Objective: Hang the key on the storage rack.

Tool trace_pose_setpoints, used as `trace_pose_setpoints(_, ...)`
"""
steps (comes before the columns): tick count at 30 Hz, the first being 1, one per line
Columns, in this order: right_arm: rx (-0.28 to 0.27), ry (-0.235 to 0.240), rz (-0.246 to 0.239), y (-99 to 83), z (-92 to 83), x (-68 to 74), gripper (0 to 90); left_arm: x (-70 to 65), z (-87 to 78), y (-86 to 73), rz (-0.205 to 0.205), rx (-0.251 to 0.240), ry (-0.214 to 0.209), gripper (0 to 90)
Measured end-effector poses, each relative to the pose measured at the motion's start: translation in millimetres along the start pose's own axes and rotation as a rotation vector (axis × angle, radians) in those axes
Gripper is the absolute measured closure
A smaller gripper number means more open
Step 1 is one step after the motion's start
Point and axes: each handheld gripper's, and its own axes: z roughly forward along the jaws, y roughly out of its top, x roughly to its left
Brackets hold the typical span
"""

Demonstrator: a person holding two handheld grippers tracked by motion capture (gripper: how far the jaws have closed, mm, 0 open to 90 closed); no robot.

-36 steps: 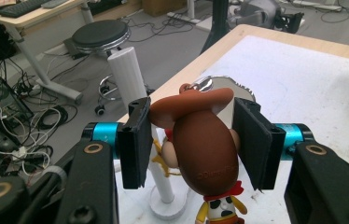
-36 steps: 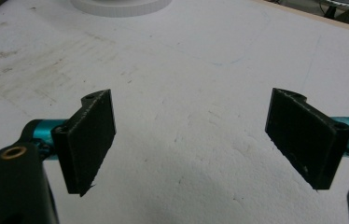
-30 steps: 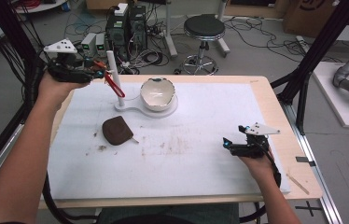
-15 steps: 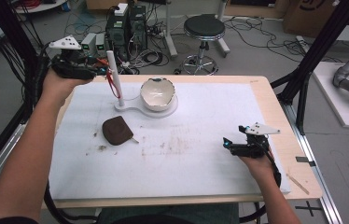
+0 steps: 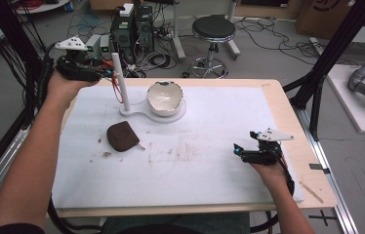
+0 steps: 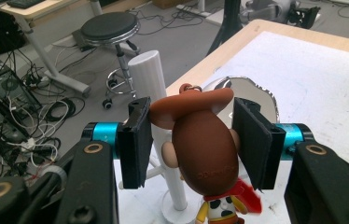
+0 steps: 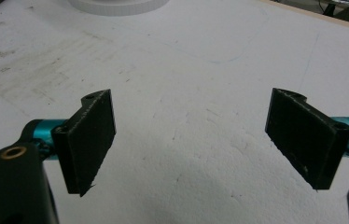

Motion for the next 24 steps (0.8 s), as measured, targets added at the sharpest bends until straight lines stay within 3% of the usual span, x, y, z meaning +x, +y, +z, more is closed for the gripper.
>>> trace_pose_setpoints(24, -0.006, -0.003, 0.001, -0.1, -1.3, -0.1, 16.1, -3.1, 13.7, 0.7, 0.01, 0.024, -0.001, 48.8)
